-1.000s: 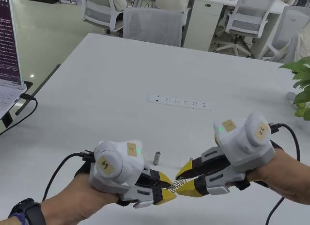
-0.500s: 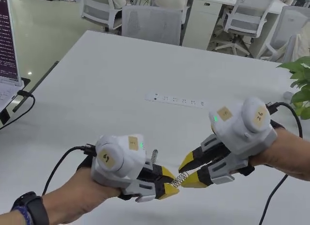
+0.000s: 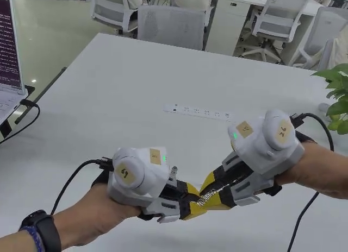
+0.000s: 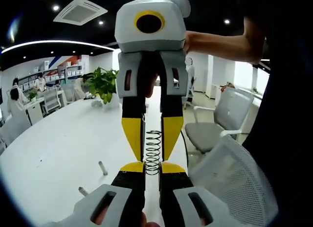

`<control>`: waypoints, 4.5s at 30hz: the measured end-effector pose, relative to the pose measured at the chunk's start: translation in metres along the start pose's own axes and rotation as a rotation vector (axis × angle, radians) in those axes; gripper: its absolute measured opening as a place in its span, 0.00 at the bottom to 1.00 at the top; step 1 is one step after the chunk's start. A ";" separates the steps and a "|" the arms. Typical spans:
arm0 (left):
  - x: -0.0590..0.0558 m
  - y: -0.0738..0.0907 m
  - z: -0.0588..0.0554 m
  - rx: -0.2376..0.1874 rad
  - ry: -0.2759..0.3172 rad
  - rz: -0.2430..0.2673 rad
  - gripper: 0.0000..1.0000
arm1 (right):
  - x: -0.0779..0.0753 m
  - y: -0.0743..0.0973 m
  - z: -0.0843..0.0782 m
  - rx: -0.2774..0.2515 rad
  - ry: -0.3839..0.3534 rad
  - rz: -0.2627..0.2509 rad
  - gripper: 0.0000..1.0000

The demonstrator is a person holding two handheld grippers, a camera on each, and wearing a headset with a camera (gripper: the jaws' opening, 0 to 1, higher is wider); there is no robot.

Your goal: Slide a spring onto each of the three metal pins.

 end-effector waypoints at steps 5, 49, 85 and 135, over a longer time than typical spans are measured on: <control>0.002 -0.001 0.000 0.003 0.001 0.001 0.01 | 0.000 0.000 -0.001 0.008 0.014 0.002 0.09; 0.006 0.016 -0.039 0.067 0.107 0.093 0.18 | -0.007 -0.013 -0.035 0.082 -0.019 -0.059 0.08; 0.046 0.138 -0.111 0.143 0.308 0.509 0.42 | -0.044 0.001 -0.096 0.150 -0.176 -0.182 0.08; 0.053 0.190 -0.122 0.108 0.434 0.735 0.64 | -0.126 -0.011 -0.116 0.209 -0.182 -0.224 0.08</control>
Point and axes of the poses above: the centre of the closed fingertips' face, and the gripper's own axes: y roughly backward along the fingers, x roughly to its left, z roughly out of its top, the point moved 4 cm from there along y, roughly backward along the fingers, and after that the axes turned 5 degrees about -x, right-handed, at the moved point
